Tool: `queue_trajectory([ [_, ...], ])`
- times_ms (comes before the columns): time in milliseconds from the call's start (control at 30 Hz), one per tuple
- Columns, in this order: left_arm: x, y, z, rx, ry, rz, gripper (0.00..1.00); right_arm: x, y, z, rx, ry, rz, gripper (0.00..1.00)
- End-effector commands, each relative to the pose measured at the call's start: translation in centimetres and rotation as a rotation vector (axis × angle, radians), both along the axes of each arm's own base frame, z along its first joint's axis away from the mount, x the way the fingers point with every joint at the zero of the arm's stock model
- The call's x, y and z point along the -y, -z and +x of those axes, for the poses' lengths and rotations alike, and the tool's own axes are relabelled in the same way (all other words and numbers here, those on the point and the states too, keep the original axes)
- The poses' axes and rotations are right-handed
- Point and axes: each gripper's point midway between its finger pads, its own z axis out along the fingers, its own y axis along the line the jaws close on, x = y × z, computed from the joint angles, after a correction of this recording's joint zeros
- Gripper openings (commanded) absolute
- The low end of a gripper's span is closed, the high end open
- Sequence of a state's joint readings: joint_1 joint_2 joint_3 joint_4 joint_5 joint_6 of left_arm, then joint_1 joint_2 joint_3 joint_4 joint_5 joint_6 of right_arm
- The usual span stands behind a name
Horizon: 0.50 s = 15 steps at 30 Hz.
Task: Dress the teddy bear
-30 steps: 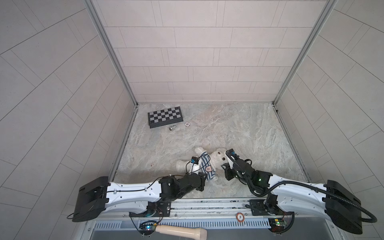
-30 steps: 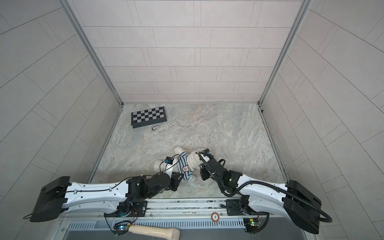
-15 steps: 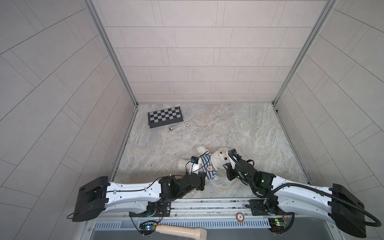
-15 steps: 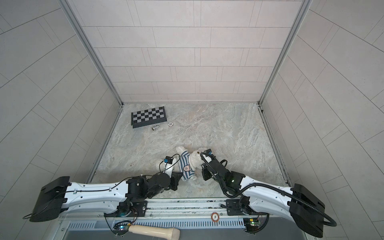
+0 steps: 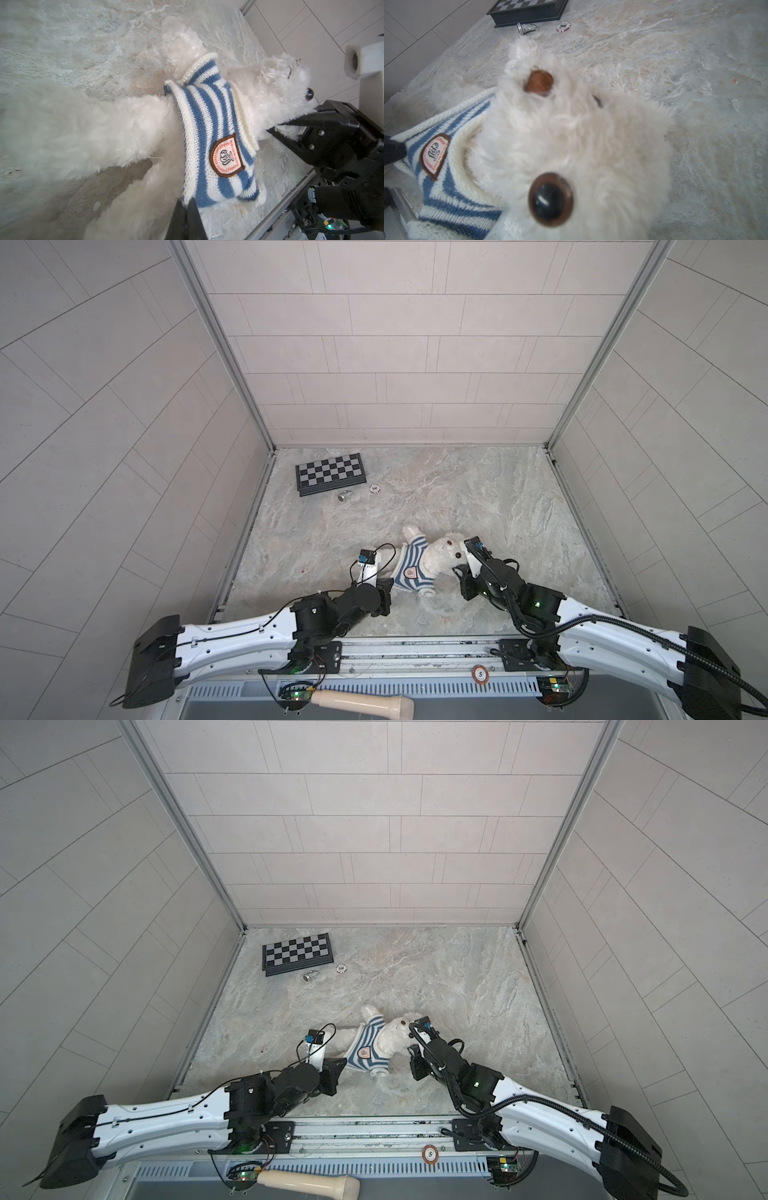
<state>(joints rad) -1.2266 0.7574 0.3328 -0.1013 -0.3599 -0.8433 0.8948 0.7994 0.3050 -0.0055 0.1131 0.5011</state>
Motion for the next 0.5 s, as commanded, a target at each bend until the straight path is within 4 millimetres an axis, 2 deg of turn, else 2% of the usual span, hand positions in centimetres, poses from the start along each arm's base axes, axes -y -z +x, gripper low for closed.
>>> queue_trajectory([
  [0,-2.9,2.0,0.3,0.012,-0.032,0.151,0.00,1.8,0.0,0.8,0.017,0.078,-0.032,0.00],
  [267,-4.8,1.8,0.8,0.036,-0.072,0.192,0.00,2.7,-0.5,1.1,0.015,0.103,-0.027,0.00],
  [467,-4.6,2.2,1.4,0.052,-0.065,0.273,0.00,2.3,-1.2,1.1,0.013,0.091,0.001,0.00],
])
